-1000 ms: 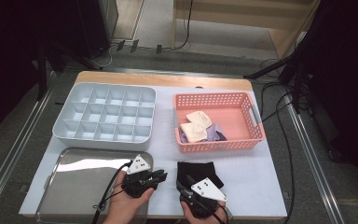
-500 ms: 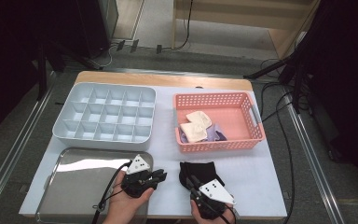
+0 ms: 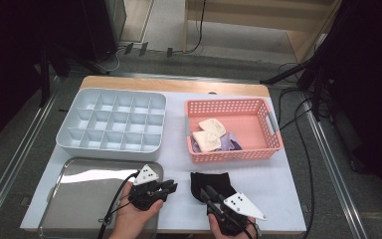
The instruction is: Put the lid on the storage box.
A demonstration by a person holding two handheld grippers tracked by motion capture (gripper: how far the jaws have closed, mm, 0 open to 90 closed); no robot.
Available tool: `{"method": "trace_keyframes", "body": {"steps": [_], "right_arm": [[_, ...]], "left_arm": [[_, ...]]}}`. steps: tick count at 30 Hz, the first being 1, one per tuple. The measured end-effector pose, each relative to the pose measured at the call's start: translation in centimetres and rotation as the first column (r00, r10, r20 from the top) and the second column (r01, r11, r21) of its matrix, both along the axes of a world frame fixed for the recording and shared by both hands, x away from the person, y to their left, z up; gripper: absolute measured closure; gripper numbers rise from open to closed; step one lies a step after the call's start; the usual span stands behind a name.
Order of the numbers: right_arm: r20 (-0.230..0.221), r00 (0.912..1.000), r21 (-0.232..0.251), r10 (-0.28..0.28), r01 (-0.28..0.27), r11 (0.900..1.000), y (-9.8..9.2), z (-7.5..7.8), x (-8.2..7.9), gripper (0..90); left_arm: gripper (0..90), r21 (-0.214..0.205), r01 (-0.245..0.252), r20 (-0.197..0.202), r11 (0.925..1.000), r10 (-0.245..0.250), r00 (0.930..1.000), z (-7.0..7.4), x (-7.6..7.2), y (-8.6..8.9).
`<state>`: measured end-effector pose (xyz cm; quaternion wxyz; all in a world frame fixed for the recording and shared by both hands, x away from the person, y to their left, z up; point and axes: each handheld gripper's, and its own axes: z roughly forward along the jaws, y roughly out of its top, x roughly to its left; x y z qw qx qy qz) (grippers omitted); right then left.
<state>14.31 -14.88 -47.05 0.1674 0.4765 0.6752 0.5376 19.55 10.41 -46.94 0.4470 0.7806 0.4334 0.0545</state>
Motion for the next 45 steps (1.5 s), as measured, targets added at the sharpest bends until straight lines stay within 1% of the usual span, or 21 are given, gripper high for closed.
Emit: {"method": "trace_keyframes", "body": {"steps": [2,4,6,8,11,13,16,17,19,21,23,24,26,28,30,32,33,36,39,42,45], "right_arm": [[-0.008,1.0000,-0.009,0.000,0.000,1.0000,0.3,-0.4,0.5,78.1],[-0.031,0.9995,-0.043,0.002,-0.003,0.9991,0.8,-1.0,0.8,80.0],[-0.063,0.9979,-0.058,0.015,-0.018,0.9982,1.2,-1.8,1.2,81.5],[-0.093,0.9951,-0.075,0.034,-0.041,0.9963,1.7,-2.3,1.4,80.0],[-0.084,0.9956,-0.073,0.041,-0.048,0.9962,1.6,-2.1,1.3,74.5],[-0.076,0.9963,-0.053,0.039,-0.043,0.9976,1.0,-1.7,1.1,72.9],[-0.058,0.9983,-0.039,0.006,-0.008,0.9992,-0.7,-0.9,0.6,72.4],[-0.045,0.9989,-0.040,-0.013,0.011,0.9991,-1.5,-0.7,0.6,72.1],[-0.044,0.9970,-0.048,-0.064,0.062,0.9969,-3.2,-0.4,0.5,70.5],[-0.053,0.9918,-0.064,-0.116,0.113,0.9916,-4.8,-0.5,0.5,67.0],[-0.079,0.9851,-0.065,-0.153,0.148,0.9869,-6.0,-0.9,0.9,59.9],[-0.103,0.9813,-0.064,-0.163,0.157,0.9855,-6.4,-1.2,1.1,58.0],[-0.129,0.9756,-0.067,-0.178,0.170,0.9831,-6.9,-1.6,1.3,55.5],[-0.162,0.9729,-0.037,-0.165,0.161,0.9862,-7.2,-1.9,1.5,53.9],[-0.179,0.9700,-0.016,-0.164,0.163,0.9864,-7.3,-2.2,1.7,52.8],[-0.205,0.9663,-0.009,-0.156,0.157,0.9875,-7.2,-2.4,1.9,52.0],[-0.208,0.9668,-0.006,-0.148,0.151,0.9886,-7.1,-2.6,2.0,51.8],[-0.223,0.9657,-0.003,-0.133,0.136,0.9907,-6.8,-2.8,2.0,53.4],[-0.243,0.9634,0.012,-0.114,0.120,0.9927,-6.5,-3.0,2.2,62.1],[-0.232,0.9670,0.013,-0.105,0.111,0.9937,-6.3,-2.8,2.1,73.0],[-0.216,0.9706,0.016,-0.107,0.113,0.9935,-6.2,-2.5,2.0,77.0]], "left_arm": [[77.7,-0.002,0.000,0.001,1.0000,0.000,1.0000,0.0,0.0,-0.1],[77.7,-0.003,-0.001,0.000,1.0000,0.001,1.0000,0.0,0.0,-0.1],[77.8,-0.008,0.001,0.006,1.0000,-0.001,1.0000,0.1,0.0,0.0],[77.8,-0.011,-0.004,0.006,0.9999,0.004,1.0000,0.2,0.0,0.0],[77.8,-0.014,0.000,0.007,0.9999,0.000,1.0000,0.3,0.0,0.0],[77.8,-0.016,0.004,0.006,0.9999,-0.004,1.0000,0.3,-0.1,-0.1],[77.8,-0.028,0.009,0.007,0.9996,-0.008,0.9999,0.6,-0.2,-0.2],[77.8,-0.028,0.010,0.011,0.9995,-0.010,0.9999,0.7,-0.2,-0.3],[77.8,-0.034,0.018,0.018,0.9993,-0.017,0.9997,1.1,-0.4,-0.5],[77.8,-0.037,0.025,0.027,0.9990,-0.025,0.9993,1.5,-0.5,-0.8],[77.8,-0.040,0.033,0.029,0.9986,-0.032,0.9991,1.7,-0.6,-1.2],[77.8,-0.046,0.032,0.029,0.9984,-0.030,0.9991,1.8,-0.6,-1.4],[77.8,-0.047,0.037,0.023,0.9982,-0.036,0.9991,1.8,-0.5,-1.9],[77.9,-0.052,0.040,0.019,0.9978,-0.039,0.9991,1.7,-0.4,-2.4],[77.9,-0.053,0.045,0.020,0.9976,-0.044,0.9988,1.7,-0.2,-2.9],[77.9,-0.055,0.044,0.021,0.9975,-0.043,0.9989,1.7,-0.1,-3.3],[77.9,-0.054,0.043,0.021,0.9976,-0.042,0.9989,1.8,0.0,-3.5],[78.1,-0.055,0.049,0.023,0.9973,-0.048,0.9986,1.9,0.2,-4.0],[78.3,-0.067,0.058,0.020,0.9961,-0.057,0.9982,2.1,0.1,-4.5],[78.6,-0.067,0.070,0.018,0.9953,-0.069,0.9975,2.1,0.1,-5.2],[79.3,-0.068,0.088,0.005,0.9938,-0.088,0.9961,1.9,0.3,-6.1]]}}
